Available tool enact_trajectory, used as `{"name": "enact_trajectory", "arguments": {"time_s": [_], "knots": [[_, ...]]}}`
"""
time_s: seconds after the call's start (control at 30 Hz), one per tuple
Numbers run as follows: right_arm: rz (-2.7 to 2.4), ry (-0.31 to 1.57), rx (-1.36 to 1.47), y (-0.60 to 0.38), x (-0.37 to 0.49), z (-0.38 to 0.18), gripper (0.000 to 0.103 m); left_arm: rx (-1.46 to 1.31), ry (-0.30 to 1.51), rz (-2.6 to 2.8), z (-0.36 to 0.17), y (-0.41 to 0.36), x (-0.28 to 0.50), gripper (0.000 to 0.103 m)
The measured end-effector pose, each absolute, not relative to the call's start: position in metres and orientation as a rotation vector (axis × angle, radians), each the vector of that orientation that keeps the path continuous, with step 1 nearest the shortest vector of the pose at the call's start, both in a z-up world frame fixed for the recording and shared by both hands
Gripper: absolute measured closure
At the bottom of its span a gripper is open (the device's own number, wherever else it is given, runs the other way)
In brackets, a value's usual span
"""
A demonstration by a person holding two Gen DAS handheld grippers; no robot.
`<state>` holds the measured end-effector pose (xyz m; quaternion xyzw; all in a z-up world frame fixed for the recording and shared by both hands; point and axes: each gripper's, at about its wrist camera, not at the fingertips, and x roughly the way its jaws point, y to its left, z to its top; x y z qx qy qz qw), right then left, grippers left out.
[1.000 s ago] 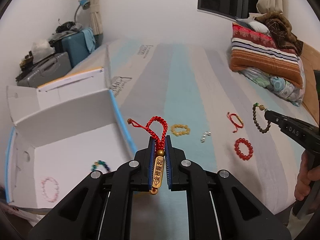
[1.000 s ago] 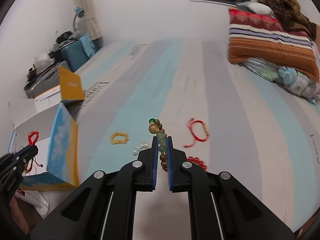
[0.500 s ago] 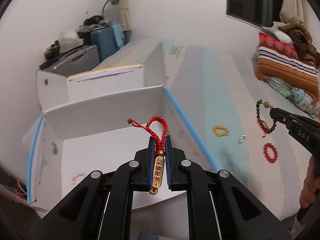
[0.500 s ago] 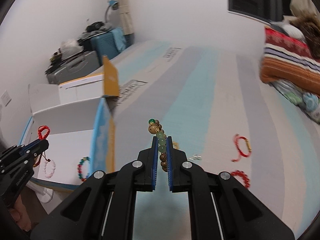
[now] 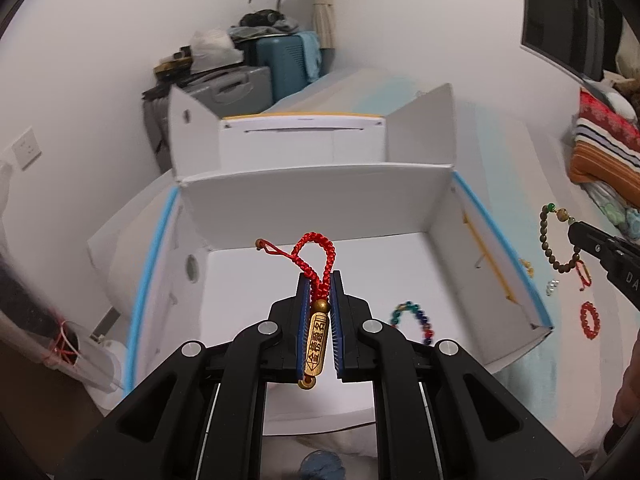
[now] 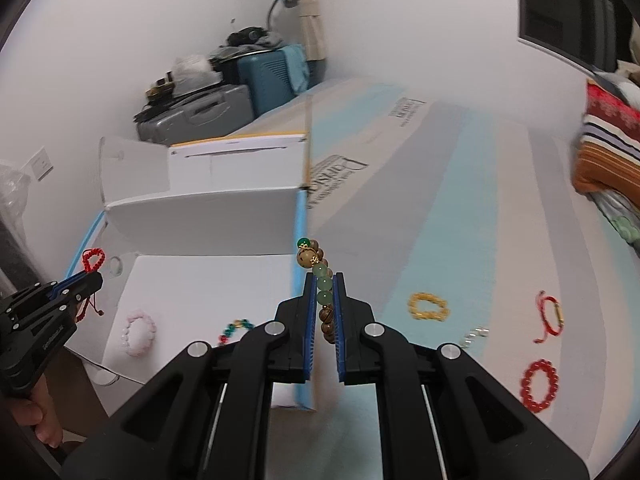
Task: Organize jewelry
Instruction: 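Carry both bracelets into the white box and open both grippers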
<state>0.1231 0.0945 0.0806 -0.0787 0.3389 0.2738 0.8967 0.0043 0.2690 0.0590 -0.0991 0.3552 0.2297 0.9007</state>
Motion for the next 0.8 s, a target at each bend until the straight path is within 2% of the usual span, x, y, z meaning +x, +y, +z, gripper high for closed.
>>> {"name": "enact_trajectory", "arguments": {"time_s": [0.33, 0.8], "knots": [[0.646, 0.725, -0.231, 0.155, 0.107, 0.062, 0.096, -0.252, 0.759, 0.549, 0.048, 0.314, -0.016, 0.094], [0.635, 0.872, -0.314, 0.207, 0.124, 0.007, 0.096, -0.293, 0.914, 0.554, 0.002, 0.346, 0.001, 0.094]]}}
